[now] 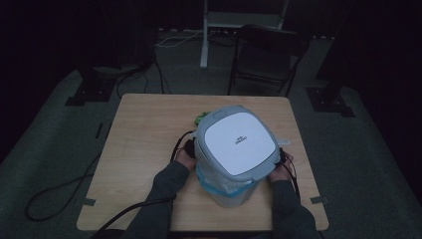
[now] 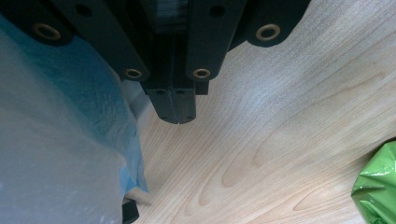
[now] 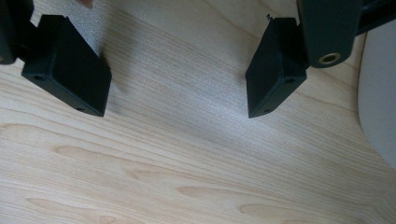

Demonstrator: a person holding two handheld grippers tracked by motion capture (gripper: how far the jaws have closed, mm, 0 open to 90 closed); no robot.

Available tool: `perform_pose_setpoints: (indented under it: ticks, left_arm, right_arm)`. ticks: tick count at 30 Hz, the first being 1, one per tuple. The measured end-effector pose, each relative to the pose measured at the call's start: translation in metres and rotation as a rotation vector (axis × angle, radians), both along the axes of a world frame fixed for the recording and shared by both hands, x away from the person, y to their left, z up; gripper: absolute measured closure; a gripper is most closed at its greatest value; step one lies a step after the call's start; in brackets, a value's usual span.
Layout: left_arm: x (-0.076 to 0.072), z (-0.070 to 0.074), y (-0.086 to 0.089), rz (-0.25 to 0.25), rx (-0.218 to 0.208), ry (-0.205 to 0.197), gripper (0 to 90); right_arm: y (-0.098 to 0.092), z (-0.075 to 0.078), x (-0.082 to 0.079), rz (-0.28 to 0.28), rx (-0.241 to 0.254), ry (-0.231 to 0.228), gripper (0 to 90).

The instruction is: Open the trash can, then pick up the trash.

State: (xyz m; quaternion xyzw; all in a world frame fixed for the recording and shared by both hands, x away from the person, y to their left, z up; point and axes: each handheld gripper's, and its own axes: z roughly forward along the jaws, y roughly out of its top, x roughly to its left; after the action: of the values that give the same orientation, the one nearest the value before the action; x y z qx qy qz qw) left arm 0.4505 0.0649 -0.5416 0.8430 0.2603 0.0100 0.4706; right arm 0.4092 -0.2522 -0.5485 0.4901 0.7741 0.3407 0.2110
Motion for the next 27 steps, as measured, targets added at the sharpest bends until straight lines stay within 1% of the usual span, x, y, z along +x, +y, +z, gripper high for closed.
perform_pose_setpoints:
  ticks: [3,4,9,23,24,25,26,27]
  left_arm:
    - [-0.0004,-0.0004,-0.0007,0.002,0.008,-0.004,90.0]
    - [-0.0002,-0.0007,-0.0014,-0.001,0.021,-0.004,90.0]
    - [-0.0005,-0.0014,-0.0034,0.000,0.046,-0.005,90.0]
    - [-0.0030,-0.0015,-0.0044,0.012,0.050,-0.019,90.0]
    - [-0.0030,-0.0015,-0.0044,0.012,0.050,-0.020,90.0]
    - [-0.0031,-0.0015,-0.0045,0.013,0.050,-0.020,90.0]
    - [-0.0031,-0.0015,-0.0045,0.013,0.050,-0.020,90.0]
    - [-0.0030,-0.0015,-0.0044,0.013,0.050,-0.019,90.0]
  right_arm:
    - [0.0001,0.0000,-0.0001,-0.001,0.001,0.001,21.3]
    - [0.0001,0.0001,0.0000,0.000,0.001,0.002,21.2]
    - [0.0001,0.0001,-0.0001,-0.001,0.001,0.002,21.3]
    - [0.0000,0.0001,0.0001,0.001,0.000,0.001,21.4]
    - [-0.0001,0.0001,0.0003,0.005,0.000,0.001,22.4]
    - [-0.0002,0.0009,0.0009,0.008,-0.004,0.003,26.7]
    - [-0.0002,0.0009,0.0009,0.008,-0.004,0.003,26.7]
    - [-0.0002,0.0032,0.0021,0.008,-0.007,0.012,32.7]
